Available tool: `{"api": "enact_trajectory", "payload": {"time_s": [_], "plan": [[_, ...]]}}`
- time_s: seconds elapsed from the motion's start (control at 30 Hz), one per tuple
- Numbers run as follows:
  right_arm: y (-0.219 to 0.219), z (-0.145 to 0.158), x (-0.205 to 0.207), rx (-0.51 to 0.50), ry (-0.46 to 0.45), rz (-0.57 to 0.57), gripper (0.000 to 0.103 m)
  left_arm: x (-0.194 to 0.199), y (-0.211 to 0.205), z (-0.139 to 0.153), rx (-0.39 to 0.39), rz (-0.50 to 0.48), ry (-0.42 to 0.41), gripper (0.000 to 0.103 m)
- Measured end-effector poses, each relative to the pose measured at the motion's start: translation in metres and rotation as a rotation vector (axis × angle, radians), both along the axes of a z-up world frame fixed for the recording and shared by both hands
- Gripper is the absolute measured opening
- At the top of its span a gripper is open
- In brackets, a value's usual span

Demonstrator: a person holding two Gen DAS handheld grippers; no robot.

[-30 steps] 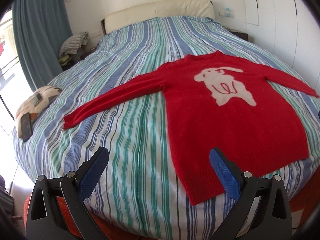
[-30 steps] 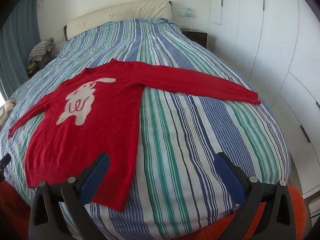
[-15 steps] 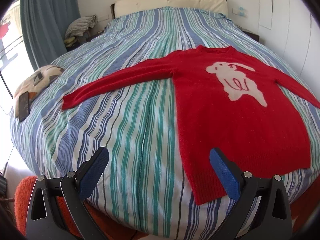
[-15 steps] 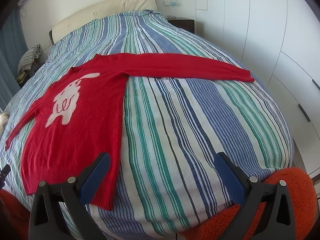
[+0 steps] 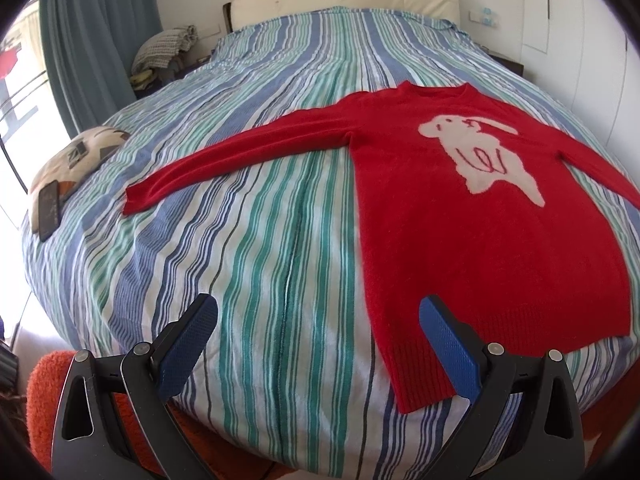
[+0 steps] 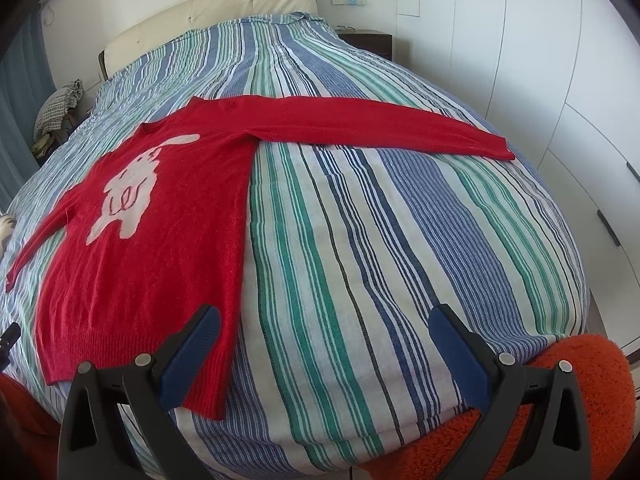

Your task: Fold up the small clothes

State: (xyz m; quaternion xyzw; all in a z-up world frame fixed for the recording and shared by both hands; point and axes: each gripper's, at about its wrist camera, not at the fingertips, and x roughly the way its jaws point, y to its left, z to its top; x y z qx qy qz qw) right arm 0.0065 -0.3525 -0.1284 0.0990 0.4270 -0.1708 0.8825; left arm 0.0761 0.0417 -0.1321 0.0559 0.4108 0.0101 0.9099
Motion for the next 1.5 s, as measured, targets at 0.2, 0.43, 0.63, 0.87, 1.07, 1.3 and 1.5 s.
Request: {"api": "enact_trajectory", "payload": {"time_s": [0.2,0.43,0.63,0.87,1.07,1.3,1.5], "plan": [[-0.0004,0.0007,-0.0014,-0.001,-0.001,-0.004,0.102,-0.002,-0.0019,0.0022,0.006,-0.005,-0.01,0.101],[-0.0006,-0.0004,-0.0014,-0.002,0.007,-0.002,0.102,-0.001,-0.0008,0.0018,0.009,-0.003,-0.003,0.101],[-0.0005,-0.0023,-0.0007,-0.002,0.014,-0.001,0.102,0.0018,-0.0004,-0.0015,0.012,0.002,0.008,0.101],[-0.0004,-0.0041,-0.0005,0.0,0.02,-0.001,0.102,0.002,-0.0003,-0.0018,0.012,0.001,0.008,0.101],[-0.0006,-0.0043,-0.0004,0.0,0.02,-0.001,0.102,0.0021,-0.0004,-0.0018,0.013,0.002,0.008,0.101],[-0.0005,-0.0042,-0.0005,0.0,0.019,-0.001,0.102,0.0023,0.0031,-0.0061,0.015,0.006,0.014,0.101],[-0.0002,-0.0042,-0.0005,0.0,0.02,-0.002,0.102,0.0013,0.0053,-0.0067,0.015,0.011,0.012,0.101]]}}
